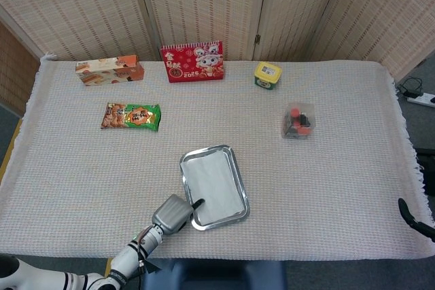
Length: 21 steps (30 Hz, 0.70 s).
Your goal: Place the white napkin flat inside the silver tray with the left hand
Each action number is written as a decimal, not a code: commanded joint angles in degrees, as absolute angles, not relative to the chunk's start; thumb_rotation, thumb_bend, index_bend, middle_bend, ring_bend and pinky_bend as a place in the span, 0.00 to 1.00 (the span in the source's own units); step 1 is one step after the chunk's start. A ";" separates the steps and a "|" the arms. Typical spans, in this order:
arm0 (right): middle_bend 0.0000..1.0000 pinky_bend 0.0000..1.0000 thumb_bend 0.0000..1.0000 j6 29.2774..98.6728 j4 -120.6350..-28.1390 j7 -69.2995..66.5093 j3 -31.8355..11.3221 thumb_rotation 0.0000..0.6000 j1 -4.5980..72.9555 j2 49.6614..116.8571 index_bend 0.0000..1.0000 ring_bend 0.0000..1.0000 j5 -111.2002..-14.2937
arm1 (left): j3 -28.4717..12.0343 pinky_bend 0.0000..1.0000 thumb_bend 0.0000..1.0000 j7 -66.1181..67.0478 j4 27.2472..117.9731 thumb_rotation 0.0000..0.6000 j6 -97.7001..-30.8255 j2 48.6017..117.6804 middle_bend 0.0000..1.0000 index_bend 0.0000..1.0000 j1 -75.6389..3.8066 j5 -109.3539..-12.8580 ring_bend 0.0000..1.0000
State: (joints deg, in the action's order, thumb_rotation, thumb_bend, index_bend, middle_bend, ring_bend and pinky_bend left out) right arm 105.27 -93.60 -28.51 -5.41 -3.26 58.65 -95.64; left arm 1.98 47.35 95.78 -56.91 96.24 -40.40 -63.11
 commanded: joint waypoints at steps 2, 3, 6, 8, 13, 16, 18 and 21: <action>0.00 0.00 0.41 105.20 -93.61 -28.44 -5.45 1.00 -3.24 58.68 0.00 0.00 -95.52 | 2.04 1.00 0.44 46.88 94.83 1.00 -57.07 96.46 1.00 0.18 -40.49 -63.70 1.00; 0.00 0.00 0.41 105.21 -93.62 -28.43 -5.49 1.00 -3.24 58.68 0.00 0.00 -95.45 | 2.05 1.00 0.44 46.83 94.65 1.00 -56.95 96.46 1.00 0.18 -40.53 -63.54 1.00; 0.00 0.00 0.41 105.16 -93.57 -28.36 -5.58 1.00 -3.22 58.72 0.00 0.00 -95.27 | 1.99 1.00 0.44 46.63 93.95 1.00 -56.64 96.59 1.00 0.18 -40.73 -63.31 1.00; 0.00 0.00 0.41 105.11 -93.54 -28.32 -5.62 1.00 -3.20 58.73 0.00 0.00 -95.18 | 2.00 1.00 0.44 46.35 93.60 1.00 -56.53 96.70 1.00 0.18 -40.80 -63.38 1.00; 0.00 0.00 0.41 105.13 -93.54 -28.39 -5.71 1.00 -3.20 58.75 0.00 0.00 -95.06 | 2.25 1.00 0.44 46.01 93.24 1.00 -56.33 96.89 1.00 0.17 -40.89 -63.50 1.00; 0.00 0.00 0.41 105.28 -93.56 -28.40 -5.64 1.00 -3.28 58.72 0.00 0.00 -95.26 | 2.44 1.00 0.44 45.60 92.82 1.00 -56.12 97.17 1.00 0.16 -40.90 -63.67 1.00; 0.00 0.00 0.41 105.46 -93.56 -28.39 -5.58 1.00 -3.40 58.69 0.00 0.00 -95.36 | 2.46 1.00 0.44 45.40 92.35 1.00 -56.28 97.35 1.00 0.15 -40.92 -64.22 1.00; 0.00 0.00 0.41 105.87 -93.54 -28.38 -5.54 1.00 -3.64 58.65 0.00 0.00 -95.43 | 2.34 1.00 0.44 44.50 91.84 1.00 -56.32 97.49 1.00 0.14 -40.88 -64.79 1.00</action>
State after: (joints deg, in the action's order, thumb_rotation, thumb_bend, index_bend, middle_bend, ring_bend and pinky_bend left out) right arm 105.87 -93.55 -28.38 -5.55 -3.62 58.66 -95.42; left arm 2.39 44.71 92.00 -56.30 97.43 -40.89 -64.63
